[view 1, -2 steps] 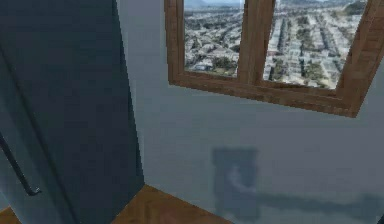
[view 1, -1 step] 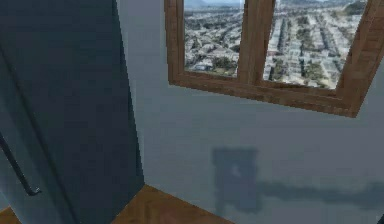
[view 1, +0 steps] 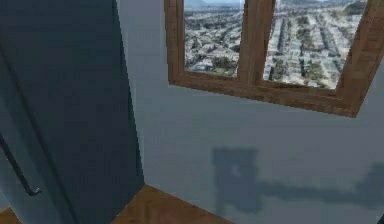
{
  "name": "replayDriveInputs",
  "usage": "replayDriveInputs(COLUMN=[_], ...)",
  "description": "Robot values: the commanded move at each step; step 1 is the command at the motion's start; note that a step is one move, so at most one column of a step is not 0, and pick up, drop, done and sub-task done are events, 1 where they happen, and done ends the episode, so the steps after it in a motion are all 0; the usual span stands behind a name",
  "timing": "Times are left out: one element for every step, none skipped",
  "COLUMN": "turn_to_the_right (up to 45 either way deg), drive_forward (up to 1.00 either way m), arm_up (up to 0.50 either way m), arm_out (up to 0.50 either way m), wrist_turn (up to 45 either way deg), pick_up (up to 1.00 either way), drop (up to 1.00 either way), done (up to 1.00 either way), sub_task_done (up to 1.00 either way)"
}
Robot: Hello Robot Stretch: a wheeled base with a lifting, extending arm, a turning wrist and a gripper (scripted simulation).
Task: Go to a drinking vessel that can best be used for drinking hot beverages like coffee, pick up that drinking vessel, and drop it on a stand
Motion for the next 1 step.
replayDriveInputs(turn_to_the_right=[0.0], drive_forward=[0.00], arm_up=[0.00], arm_out=[0.00], wrist_turn=[-45.0], pick_up=[0.00], drop=[0.00], done=[0.00], sub_task_done=[0.00])
